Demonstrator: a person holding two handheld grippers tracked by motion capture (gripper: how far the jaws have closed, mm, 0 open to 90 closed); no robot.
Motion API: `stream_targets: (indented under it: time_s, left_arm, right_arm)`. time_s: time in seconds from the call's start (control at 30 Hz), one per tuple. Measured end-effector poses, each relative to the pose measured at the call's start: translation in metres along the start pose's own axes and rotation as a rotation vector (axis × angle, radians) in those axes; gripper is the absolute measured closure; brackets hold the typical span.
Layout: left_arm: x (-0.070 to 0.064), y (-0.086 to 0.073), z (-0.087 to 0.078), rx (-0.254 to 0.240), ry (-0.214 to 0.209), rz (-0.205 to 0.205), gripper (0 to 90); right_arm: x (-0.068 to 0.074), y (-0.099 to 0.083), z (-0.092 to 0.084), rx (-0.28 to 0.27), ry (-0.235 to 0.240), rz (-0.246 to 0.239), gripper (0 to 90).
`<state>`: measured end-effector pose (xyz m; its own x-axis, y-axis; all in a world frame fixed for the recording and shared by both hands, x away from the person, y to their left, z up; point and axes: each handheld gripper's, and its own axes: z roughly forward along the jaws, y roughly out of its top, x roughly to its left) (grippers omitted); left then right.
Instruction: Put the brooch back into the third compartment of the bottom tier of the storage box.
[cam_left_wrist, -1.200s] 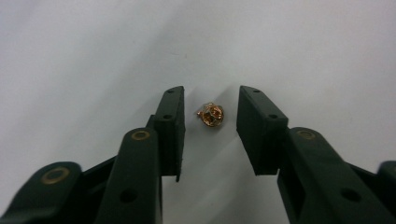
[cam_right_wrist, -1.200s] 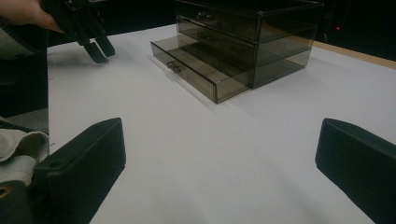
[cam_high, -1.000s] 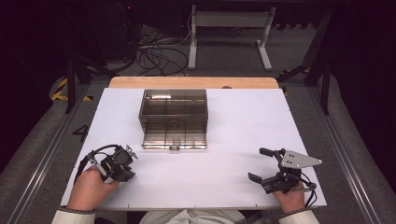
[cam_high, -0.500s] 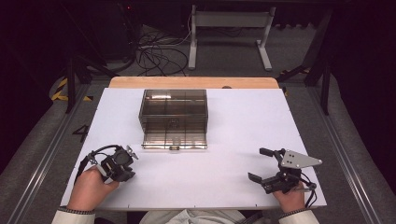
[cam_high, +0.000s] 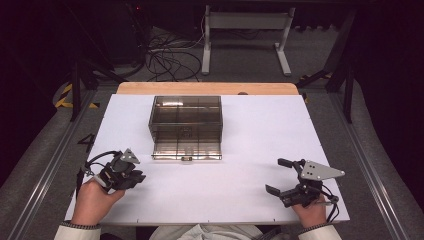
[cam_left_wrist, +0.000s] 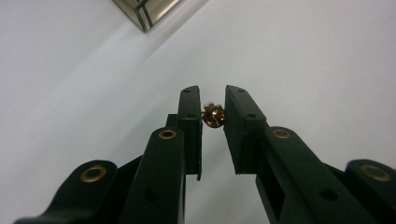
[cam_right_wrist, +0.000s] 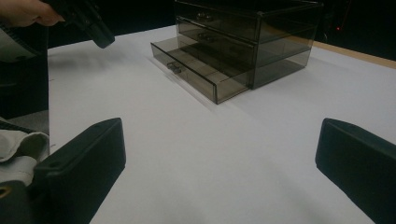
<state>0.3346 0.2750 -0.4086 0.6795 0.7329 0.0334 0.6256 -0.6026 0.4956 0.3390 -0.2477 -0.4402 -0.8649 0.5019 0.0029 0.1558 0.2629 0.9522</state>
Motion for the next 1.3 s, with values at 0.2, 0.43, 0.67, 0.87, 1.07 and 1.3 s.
stream_targets:
  time_s: [0.2, 0.43, 0.67, 0.87, 1.07, 1.3]
  left_arm:
    - [0.003, -0.002, -0.01, -0.114, -0.021, -0.025, 77.5]
    - [0.008, -0.007, -0.022, -0.268, -0.048, -0.053, 77.5]
    - [0.01, -0.012, -0.026, -0.353, -0.067, -0.07, 77.5]
    - [0.012, -0.016, -0.029, -0.432, -0.082, -0.098, 77.5]
    - [0.014, -0.02, -0.031, -0.505, -0.096, -0.123, 77.5]
    - [0.014, -0.022, -0.031, -0.549, -0.104, -0.134, 77.5]
  right_arm:
    - [0.0, 0.0, 0.0, 0.0, 0.0, 0.0, 2.3]
    - [0.0, 0.0, 0.0, 0.0, 0.0, 0.0, 2.3]
    - [0.0, 0.0, 0.0, 0.0, 0.001, 0.0, 2.3]
    - [0.0, 0.0, 0.0, 0.0, 0.002, -0.001, 2.3]
    - [0.0, 0.0, 0.0, 0.0, 0.002, -0.001, 2.3]
    - [0.0, 0.0, 0.0, 0.001, 0.002, -0.002, 2.3]
